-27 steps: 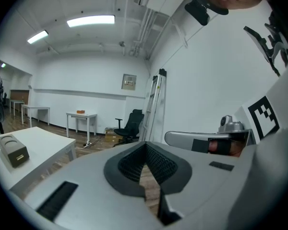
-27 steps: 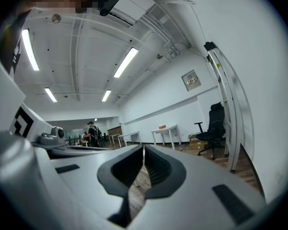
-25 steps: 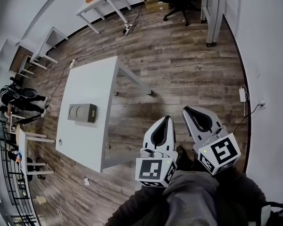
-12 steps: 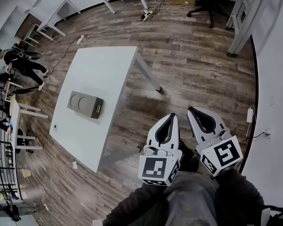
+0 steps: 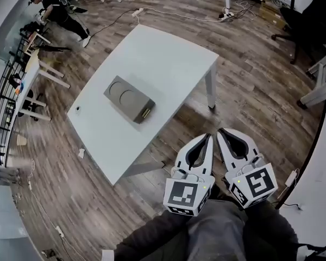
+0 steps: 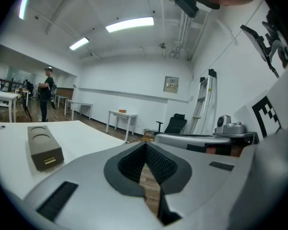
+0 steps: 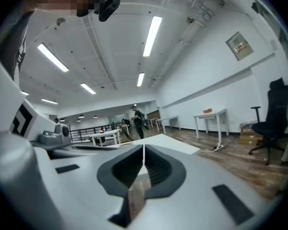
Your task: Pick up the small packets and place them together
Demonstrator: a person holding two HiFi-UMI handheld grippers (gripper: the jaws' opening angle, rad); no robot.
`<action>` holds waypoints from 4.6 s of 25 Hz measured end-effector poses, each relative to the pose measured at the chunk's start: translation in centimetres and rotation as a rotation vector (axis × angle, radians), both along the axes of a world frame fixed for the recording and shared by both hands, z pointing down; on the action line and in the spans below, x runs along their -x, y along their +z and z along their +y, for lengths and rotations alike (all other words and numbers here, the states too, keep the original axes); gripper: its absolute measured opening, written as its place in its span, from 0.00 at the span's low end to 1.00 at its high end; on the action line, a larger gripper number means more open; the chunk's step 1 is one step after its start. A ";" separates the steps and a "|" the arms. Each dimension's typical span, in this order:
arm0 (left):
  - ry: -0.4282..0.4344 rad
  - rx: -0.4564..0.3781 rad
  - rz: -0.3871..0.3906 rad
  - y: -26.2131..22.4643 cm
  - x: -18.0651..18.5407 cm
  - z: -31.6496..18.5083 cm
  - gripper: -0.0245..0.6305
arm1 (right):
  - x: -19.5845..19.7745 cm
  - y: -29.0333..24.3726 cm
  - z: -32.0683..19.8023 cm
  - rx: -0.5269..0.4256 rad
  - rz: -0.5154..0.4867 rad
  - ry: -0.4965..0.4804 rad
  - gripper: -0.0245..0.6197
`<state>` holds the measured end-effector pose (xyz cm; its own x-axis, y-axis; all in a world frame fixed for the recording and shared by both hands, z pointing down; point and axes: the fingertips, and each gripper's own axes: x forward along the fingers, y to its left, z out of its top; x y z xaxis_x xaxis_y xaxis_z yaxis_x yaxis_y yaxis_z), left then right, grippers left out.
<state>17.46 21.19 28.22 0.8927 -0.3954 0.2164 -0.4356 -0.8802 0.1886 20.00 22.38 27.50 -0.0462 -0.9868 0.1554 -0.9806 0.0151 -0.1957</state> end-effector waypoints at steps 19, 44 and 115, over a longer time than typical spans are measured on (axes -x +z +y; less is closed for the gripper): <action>-0.588 -0.066 0.026 -3.4 13.2 -11.9 0.03 | 13.1 -3.6 -13.7 -0.069 0.057 -0.594 0.05; -0.819 -0.027 -0.009 -1.0 17.0 -20.9 0.03 | 16.6 -0.8 -23.6 -0.035 0.021 -0.812 0.05; -0.519 0.043 -0.089 8.4 19.5 -21.5 0.03 | 17.4 12.3 -22.2 0.105 0.054 -0.469 0.06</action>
